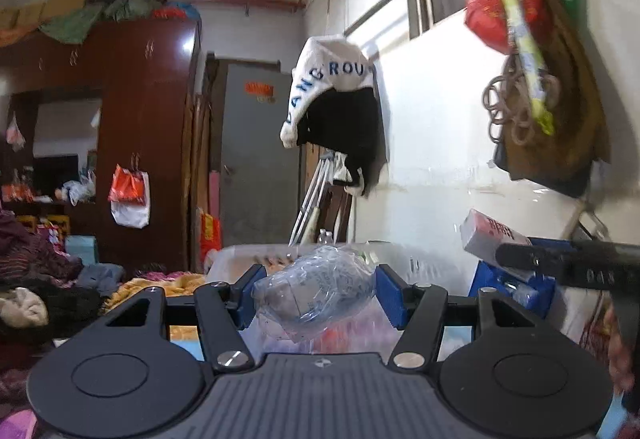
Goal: Organize objects
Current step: 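Carry both held items into the white basket and open both tools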
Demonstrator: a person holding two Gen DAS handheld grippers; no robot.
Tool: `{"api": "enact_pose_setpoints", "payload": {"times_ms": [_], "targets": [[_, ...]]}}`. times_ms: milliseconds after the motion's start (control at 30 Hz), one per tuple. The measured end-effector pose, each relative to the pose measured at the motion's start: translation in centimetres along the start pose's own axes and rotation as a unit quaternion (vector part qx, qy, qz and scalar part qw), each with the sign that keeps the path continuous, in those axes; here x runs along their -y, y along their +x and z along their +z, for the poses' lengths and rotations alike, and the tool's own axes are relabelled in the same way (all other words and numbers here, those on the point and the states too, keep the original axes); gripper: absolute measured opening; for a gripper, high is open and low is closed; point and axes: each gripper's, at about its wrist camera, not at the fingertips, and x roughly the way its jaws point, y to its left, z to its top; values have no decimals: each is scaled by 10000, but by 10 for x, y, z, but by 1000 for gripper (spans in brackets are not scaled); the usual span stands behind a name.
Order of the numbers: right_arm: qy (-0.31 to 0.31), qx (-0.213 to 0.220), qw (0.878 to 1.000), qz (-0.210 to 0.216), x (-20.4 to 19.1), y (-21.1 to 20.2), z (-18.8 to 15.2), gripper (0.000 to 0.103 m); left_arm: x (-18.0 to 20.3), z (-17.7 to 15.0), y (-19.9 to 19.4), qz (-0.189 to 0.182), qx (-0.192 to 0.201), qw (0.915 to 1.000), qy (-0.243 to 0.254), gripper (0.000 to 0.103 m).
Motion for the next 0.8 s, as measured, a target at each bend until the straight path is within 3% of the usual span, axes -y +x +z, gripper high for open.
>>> {"api": "enact_pose_setpoints", "payload": {"times_ms": [167,267,333,367,433,467,567,700,800], "targets": [[259,-659,9974,-106,12,73,29,67,-14,41,92,179,-782,9963,-296,63],[108,-823,9964,-184,10,87,27,67,-19,42,130,-4,-1294,9906,-436,63],[-9,-892,9959,-152,7,94,25,69,-21,37,140,-93,-1323,9895,-567,65],[-59,-924,9957,-66,6,95,22,80,-21,35,143,-12,-1279,9898,-624,68],[-84,-838,9964,-37,4,90,19,97,-21,31,148,-7,-1278,9898,-629,88],[-55,-764,9971,-3,5,83,17,102,-21,28,148,18,-1298,9898,-590,88],[212,-698,9970,254,10,51,3,103,-23,23,133,19,-1329,9903,-410,88],[348,-922,9924,741,3,10,-45,103,-24,4,64,-16,-1010,9947,-217,88],[301,-1092,9900,840,-9,-15,-82,103,-25,-22,13,-12,-851,9961,-248,88]]}}
